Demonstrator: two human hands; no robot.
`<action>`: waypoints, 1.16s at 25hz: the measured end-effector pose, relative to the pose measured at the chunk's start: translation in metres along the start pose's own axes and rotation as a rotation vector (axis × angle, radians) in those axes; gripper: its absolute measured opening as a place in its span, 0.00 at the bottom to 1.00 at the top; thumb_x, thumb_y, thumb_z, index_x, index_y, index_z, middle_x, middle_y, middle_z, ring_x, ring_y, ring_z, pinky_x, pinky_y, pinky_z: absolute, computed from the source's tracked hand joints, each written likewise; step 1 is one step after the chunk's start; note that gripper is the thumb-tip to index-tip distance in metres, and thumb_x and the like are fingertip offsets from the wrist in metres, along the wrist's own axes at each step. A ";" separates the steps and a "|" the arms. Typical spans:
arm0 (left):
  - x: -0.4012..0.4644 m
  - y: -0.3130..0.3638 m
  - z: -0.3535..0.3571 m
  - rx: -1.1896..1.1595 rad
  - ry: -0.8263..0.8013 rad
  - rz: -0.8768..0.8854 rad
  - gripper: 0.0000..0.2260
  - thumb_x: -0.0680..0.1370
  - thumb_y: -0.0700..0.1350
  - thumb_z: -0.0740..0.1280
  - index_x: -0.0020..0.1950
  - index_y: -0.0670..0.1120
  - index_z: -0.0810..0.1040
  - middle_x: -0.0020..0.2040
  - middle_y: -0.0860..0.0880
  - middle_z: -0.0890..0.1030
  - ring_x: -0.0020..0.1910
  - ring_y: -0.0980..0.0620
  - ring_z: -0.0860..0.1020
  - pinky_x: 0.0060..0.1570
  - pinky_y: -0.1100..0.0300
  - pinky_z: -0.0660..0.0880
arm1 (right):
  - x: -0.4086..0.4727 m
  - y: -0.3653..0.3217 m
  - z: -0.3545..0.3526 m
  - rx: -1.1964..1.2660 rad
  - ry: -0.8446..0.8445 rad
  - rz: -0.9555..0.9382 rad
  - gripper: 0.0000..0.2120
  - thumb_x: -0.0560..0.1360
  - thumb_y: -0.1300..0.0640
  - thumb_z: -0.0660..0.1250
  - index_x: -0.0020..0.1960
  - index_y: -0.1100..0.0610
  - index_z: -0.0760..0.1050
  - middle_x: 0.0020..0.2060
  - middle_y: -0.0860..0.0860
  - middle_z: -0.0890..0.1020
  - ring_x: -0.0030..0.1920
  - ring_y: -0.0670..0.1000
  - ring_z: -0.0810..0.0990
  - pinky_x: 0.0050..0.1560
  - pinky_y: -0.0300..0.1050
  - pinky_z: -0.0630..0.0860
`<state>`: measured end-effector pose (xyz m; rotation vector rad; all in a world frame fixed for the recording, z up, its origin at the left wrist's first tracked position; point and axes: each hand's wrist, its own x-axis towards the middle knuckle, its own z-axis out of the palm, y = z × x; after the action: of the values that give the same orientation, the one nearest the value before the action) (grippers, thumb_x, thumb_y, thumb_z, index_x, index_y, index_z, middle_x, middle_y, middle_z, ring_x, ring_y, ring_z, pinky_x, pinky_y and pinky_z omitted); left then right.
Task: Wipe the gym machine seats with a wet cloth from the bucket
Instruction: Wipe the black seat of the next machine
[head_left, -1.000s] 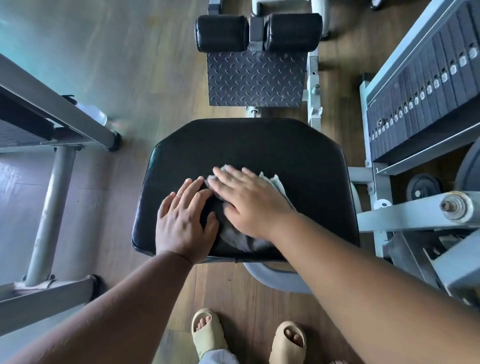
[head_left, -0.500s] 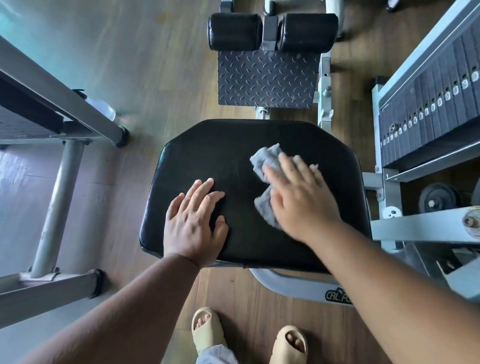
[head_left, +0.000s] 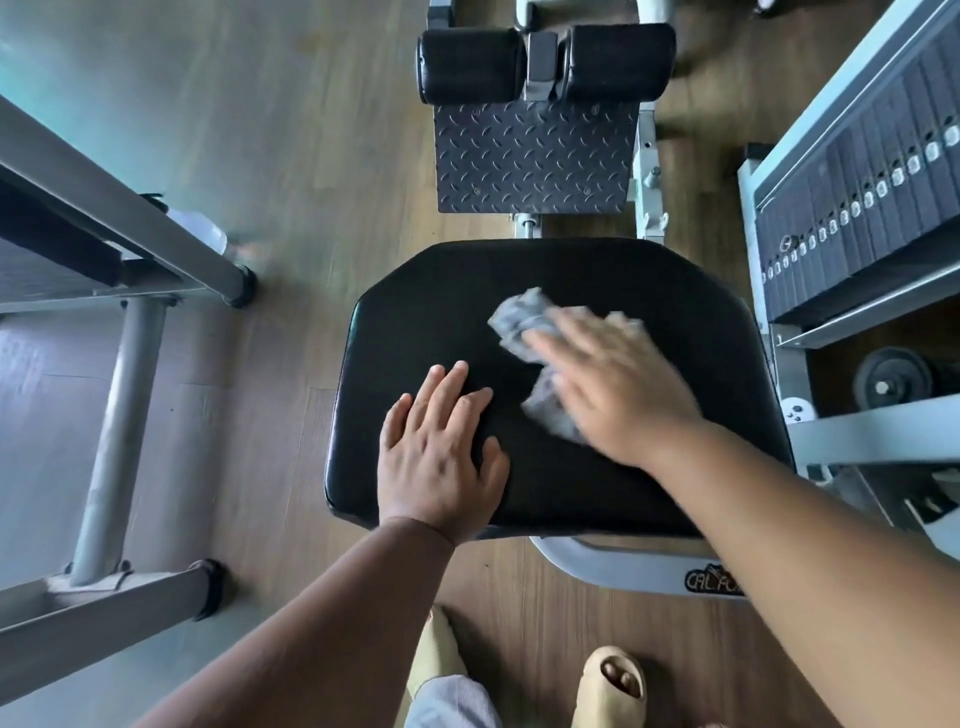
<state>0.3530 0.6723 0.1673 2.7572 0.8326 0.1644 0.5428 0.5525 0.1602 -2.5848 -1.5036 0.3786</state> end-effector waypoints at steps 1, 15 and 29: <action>0.001 0.001 -0.001 0.008 -0.025 -0.011 0.21 0.74 0.52 0.61 0.65 0.52 0.77 0.75 0.51 0.70 0.76 0.50 0.63 0.73 0.47 0.60 | -0.001 0.018 -0.002 -0.016 0.040 0.159 0.26 0.81 0.49 0.47 0.77 0.48 0.62 0.79 0.53 0.62 0.78 0.57 0.60 0.76 0.60 0.54; 0.000 -0.062 -0.027 -0.442 -0.065 -0.704 0.30 0.75 0.63 0.61 0.76 0.62 0.56 0.71 0.55 0.70 0.66 0.50 0.72 0.58 0.48 0.73 | 0.065 -0.063 0.004 -0.029 0.136 0.425 0.30 0.75 0.49 0.46 0.74 0.51 0.65 0.78 0.58 0.62 0.75 0.61 0.63 0.73 0.60 0.60; -0.004 -0.067 -0.013 -0.436 0.008 -0.647 0.30 0.74 0.56 0.57 0.77 0.56 0.60 0.68 0.53 0.71 0.65 0.50 0.70 0.59 0.51 0.69 | 0.126 -0.116 0.012 -0.010 0.003 0.111 0.26 0.81 0.51 0.49 0.78 0.49 0.61 0.81 0.53 0.56 0.80 0.56 0.54 0.76 0.55 0.52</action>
<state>0.3119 0.7267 0.1615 1.9789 1.4402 0.1994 0.5025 0.7196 0.1567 -2.6824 -1.3684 0.3797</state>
